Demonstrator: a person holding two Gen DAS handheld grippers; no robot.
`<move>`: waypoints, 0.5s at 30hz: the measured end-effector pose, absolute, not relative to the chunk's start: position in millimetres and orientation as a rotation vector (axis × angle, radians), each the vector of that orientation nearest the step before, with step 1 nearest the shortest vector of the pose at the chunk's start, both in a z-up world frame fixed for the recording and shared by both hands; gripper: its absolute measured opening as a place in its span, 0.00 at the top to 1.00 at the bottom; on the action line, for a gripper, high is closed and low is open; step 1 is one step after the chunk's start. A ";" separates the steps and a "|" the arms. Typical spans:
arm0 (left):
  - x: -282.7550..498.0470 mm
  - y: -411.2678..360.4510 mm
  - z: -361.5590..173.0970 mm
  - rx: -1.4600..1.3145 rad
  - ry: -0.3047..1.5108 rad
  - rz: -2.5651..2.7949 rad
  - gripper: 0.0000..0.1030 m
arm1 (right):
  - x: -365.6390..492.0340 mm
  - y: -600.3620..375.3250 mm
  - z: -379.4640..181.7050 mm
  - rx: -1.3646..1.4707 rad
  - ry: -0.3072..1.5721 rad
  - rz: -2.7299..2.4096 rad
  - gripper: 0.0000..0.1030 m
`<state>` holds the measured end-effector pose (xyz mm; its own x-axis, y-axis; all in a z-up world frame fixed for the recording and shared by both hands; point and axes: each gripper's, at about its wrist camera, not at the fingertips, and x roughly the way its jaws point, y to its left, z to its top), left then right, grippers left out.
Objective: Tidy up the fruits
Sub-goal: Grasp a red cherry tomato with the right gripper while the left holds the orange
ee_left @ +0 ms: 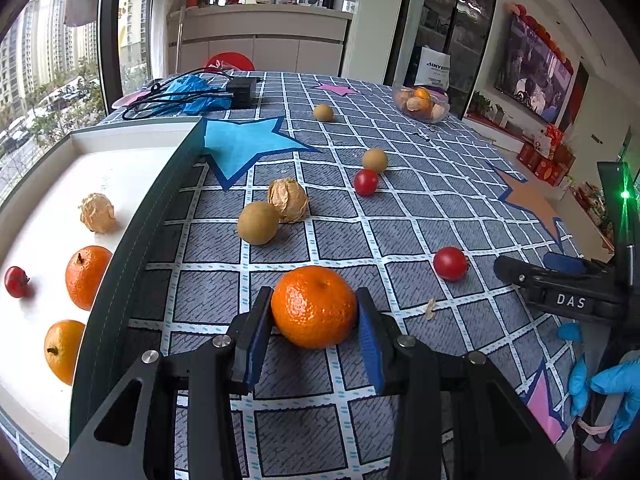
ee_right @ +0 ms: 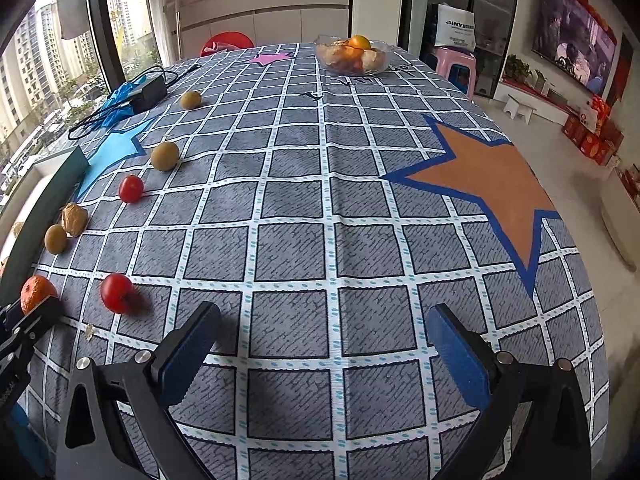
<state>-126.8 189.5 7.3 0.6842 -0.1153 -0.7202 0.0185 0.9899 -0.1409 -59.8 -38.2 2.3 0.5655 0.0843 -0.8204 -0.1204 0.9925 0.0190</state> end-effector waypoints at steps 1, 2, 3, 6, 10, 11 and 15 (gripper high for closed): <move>-127.3 189.8 7.7 -0.128 0.814 -0.077 0.58 | -60.8 -35.2 2.6 -0.038 0.964 0.129 0.00; -127.4 189.9 7.8 -0.130 0.814 -0.078 0.58 | -61.2 -32.4 3.2 -0.035 0.965 0.140 0.00; -127.3 190.1 7.8 -0.131 0.814 -0.078 0.58 | -62.4 -26.6 5.0 -0.025 0.964 0.171 0.00; -127.3 190.3 7.8 -0.129 0.814 -0.078 0.58 | -65.2 -3.2 8.1 -0.031 0.955 0.260 0.00; -127.8 191.1 7.7 -0.133 0.812 -0.082 0.58 | -66.7 31.8 6.9 -0.123 0.941 0.312 0.00; -128.3 191.2 7.7 -0.133 0.812 -0.082 0.58 | -67.0 37.8 6.8 -0.140 0.938 0.322 0.00; -128.7 192.5 7.9 -0.144 0.811 -0.086 0.58 | -66.4 51.1 9.0 -0.191 0.916 0.334 0.03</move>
